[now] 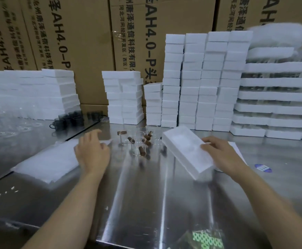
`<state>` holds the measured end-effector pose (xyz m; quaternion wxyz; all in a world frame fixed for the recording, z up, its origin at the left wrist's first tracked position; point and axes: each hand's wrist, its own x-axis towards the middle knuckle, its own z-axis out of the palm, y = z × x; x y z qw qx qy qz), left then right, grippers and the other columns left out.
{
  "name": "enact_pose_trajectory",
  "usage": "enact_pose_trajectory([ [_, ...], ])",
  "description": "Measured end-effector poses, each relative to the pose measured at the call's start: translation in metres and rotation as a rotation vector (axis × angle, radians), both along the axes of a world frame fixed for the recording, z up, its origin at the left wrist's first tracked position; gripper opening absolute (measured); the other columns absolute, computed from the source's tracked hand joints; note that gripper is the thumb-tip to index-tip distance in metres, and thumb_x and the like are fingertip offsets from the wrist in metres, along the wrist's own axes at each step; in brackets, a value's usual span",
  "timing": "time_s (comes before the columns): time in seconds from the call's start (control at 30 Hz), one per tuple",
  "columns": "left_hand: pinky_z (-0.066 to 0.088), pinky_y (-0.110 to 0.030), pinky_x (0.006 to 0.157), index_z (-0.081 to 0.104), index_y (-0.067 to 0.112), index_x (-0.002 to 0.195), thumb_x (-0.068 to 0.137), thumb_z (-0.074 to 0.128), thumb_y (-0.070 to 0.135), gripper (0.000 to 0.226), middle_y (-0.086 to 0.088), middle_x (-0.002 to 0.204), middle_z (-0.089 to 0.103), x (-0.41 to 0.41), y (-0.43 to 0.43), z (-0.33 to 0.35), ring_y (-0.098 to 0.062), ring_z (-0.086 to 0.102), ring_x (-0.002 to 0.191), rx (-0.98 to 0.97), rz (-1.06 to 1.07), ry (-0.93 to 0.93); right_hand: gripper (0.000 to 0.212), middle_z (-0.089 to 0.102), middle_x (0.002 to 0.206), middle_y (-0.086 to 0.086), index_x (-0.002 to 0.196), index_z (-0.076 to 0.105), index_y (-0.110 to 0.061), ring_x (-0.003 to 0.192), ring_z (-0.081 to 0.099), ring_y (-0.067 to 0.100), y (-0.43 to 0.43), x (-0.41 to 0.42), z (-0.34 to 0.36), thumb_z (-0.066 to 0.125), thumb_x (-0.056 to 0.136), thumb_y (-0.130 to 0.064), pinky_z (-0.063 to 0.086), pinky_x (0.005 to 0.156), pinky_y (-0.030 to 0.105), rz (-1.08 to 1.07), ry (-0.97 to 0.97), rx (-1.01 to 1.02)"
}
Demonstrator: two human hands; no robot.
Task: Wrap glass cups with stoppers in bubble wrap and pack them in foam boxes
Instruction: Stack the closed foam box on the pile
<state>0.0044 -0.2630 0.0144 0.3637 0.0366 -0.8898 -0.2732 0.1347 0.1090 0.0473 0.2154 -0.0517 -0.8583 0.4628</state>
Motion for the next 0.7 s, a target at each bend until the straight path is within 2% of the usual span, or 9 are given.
enact_pose_trajectory([
  [0.1, 0.03, -0.05, 0.123, 0.059, 0.005, 0.145, 0.107, 0.046, 0.034, 0.05, -0.017, 0.152, 0.056, -0.016, -0.018, -0.004, -0.036, 0.044, 0.144, -0.065, 0.13, -0.403, 0.012, 0.075, 0.095, -0.009, 0.098, 0.074, -0.036, 0.095, 0.069, 0.018, 0.012, -0.003, -0.005, 0.063, 0.097, -0.031, 0.052, 0.077, 0.035, -0.107, -0.001, -0.007],
  [0.17, 0.022, -0.049, 0.128, 0.06, 0.004, 0.145, 0.11, 0.033, 0.041, 0.057, -0.016, 0.155, 0.053, -0.021, -0.015, -0.008, -0.034, 0.04, 0.148, -0.117, 0.162, -0.519, 0.011, 0.074, 0.096, -0.008, 0.094, 0.073, -0.036, 0.096, 0.068, 0.02, 0.017, -0.006, -0.009, 0.064, 0.096, -0.03, 0.056, 0.086, 0.041, -0.151, -0.006, -0.025],
  [0.23, 0.02, -0.049, 0.129, 0.062, 0.004, 0.143, 0.111, 0.03, 0.038, 0.057, -0.015, 0.154, 0.054, -0.025, -0.012, -0.011, -0.033, 0.041, 0.148, -0.153, 0.162, -0.509, 0.011, 0.073, 0.096, -0.008, 0.091, 0.072, -0.036, 0.096, 0.067, 0.02, 0.019, -0.008, -0.012, 0.064, 0.095, -0.031, 0.055, 0.089, 0.043, -0.173, -0.014, -0.014],
  [0.37, 0.02, -0.049, 0.129, 0.061, 0.002, 0.145, 0.11, 0.03, 0.037, 0.058, -0.014, 0.151, 0.056, -0.027, -0.016, -0.011, -0.032, 0.043, 0.147, -0.131, 0.159, -0.507, 0.01, 0.072, 0.096, -0.01, 0.09, 0.073, -0.035, 0.096, 0.066, 0.018, 0.02, -0.01, -0.014, 0.064, 0.095, -0.032, 0.053, 0.085, 0.041, -0.19, -0.006, -0.015],
  [0.43, 0.014, -0.05, 0.131, 0.049, 0.009, 0.158, 0.11, 0.031, 0.043, 0.061, -0.016, 0.163, 0.046, -0.025, -0.015, -0.01, -0.033, 0.034, 0.154, -0.113, 0.142, -0.517, 0.01, 0.073, 0.098, -0.009, 0.094, 0.073, -0.034, 0.097, 0.066, 0.019, 0.019, -0.01, -0.013, 0.064, 0.095, -0.032, 0.053, 0.087, 0.042, -0.182, -0.012, -0.017],
  [0.5, 0.005, -0.049, 0.133, 0.033, 0.024, 0.168, 0.111, 0.029, 0.05, 0.063, -0.018, 0.176, 0.024, -0.023, -0.014, -0.01, -0.035, 0.017, 0.163, -0.121, 0.11, -0.548, 0.011, 0.073, 0.099, -0.008, 0.097, 0.074, -0.033, 0.097, 0.066, 0.02, 0.018, -0.008, -0.013, 0.063, 0.096, -0.032, 0.054, 0.09, 0.044, -0.178, -0.014, -0.017],
  [0.53, 0.002, -0.048, 0.133, 0.033, 0.026, 0.168, 0.111, 0.027, 0.052, 0.063, -0.017, 0.177, 0.019, -0.023, -0.014, -0.01, -0.034, 0.012, 0.165, -0.139, 0.1, -0.567, 0.011, 0.073, 0.099, -0.008, 0.097, 0.074, -0.033, 0.097, 0.065, 0.019, 0.018, -0.008, -0.013, 0.063, 0.096, -0.031, 0.054, 0.088, 0.043, -0.18, -0.007, -0.019],
  [0.6, 0.002, -0.049, 0.133, 0.043, 0.02, 0.164, 0.11, 0.026, 0.053, 0.065, -0.015, 0.176, 0.023, -0.024, -0.015, -0.011, -0.032, 0.014, 0.164, -0.162, 0.105, -0.58, 0.011, 0.072, 0.098, -0.007, 0.096, 0.074, -0.032, 0.094, 0.065, 0.017, 0.018, -0.006, -0.012, 0.063, 0.096, -0.03, 0.052, 0.08, 0.038, -0.187, 0.008, -0.036],
  [0.7, 0.007, -0.051, 0.132, 0.054, 0.008, 0.154, 0.109, 0.03, 0.054, 0.069, -0.012, 0.166, 0.042, -0.028, -0.015, -0.013, -0.031, 0.025, 0.16, -0.139, 0.137, -0.533, 0.011, 0.072, 0.097, -0.006, 0.096, 0.073, -0.03, 0.091, 0.063, 0.014, 0.02, -0.006, -0.012, 0.063, 0.097, -0.028, 0.046, 0.07, 0.032, -0.209, 0.009, -0.044],
])
